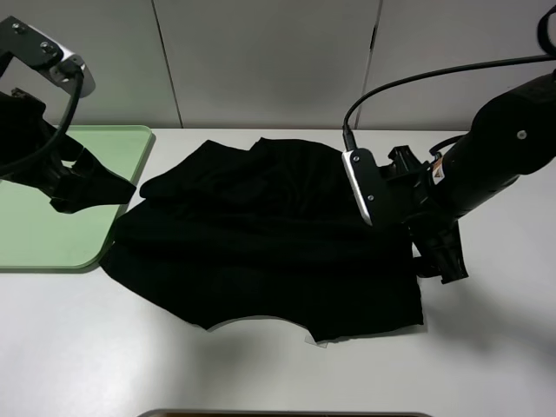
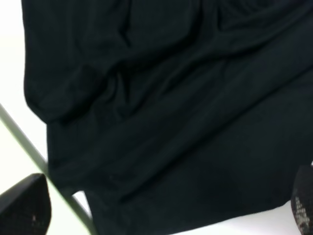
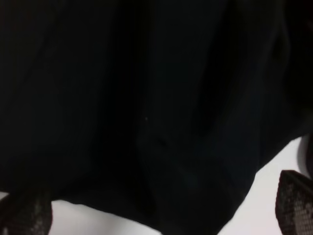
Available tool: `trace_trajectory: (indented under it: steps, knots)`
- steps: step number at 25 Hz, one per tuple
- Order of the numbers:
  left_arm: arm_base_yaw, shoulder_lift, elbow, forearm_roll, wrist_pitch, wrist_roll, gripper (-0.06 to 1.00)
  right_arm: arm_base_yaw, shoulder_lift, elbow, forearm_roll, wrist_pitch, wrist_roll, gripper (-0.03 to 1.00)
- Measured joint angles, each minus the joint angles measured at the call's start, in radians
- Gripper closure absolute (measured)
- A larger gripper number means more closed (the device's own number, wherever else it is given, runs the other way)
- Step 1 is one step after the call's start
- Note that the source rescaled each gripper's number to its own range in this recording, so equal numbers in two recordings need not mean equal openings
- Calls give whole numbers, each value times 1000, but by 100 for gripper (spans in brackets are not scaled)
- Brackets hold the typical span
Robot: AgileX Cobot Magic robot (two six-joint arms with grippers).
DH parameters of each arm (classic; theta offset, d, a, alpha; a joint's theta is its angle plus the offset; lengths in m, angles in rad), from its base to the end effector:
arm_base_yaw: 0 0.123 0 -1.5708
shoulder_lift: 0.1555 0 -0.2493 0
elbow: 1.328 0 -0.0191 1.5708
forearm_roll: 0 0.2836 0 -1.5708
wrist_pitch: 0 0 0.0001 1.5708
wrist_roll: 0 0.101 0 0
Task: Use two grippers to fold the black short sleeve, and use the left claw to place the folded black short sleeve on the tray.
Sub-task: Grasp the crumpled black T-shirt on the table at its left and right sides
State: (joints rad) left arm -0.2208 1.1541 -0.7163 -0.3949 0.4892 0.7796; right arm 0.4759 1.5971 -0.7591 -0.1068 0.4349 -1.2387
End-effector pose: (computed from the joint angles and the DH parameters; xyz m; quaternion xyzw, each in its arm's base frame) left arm 0.2664 -0.0786 0.2126 0.3262 0.8653 -0.0456 0.3777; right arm 0.2719 0.1350 0.0952 -0.7693 0.6088 -0.1002 0.1657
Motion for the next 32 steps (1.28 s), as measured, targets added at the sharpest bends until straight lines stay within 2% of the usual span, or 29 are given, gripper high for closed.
trace_trajectory:
  steps: [7,17,24,26,28,29,31,32]
  knots:
    - [0,0,0,23,-2,0,-4,1,64,0,-178,-53,46,-3]
    - [0,8,0,24,-19,114,-3,1,164,-1,-268,-130,89,-3]
    - [0,165,0,23,-23,131,-3,0,194,-1,-401,-173,220,-3]
    - [0,206,0,23,-33,131,-3,0,197,-1,-423,-173,242,3]
    - [0,248,-1,23,-55,132,-3,0,202,-1,-431,-173,251,14]
    - [0,263,-1,23,-64,132,-3,0,203,-1,-434,-173,257,31]
    - [0,283,-1,23,-80,133,-3,0,203,-1,-435,-174,257,50]
    - [0,292,-1,23,-85,136,-3,0,203,-1,-435,-174,257,56]
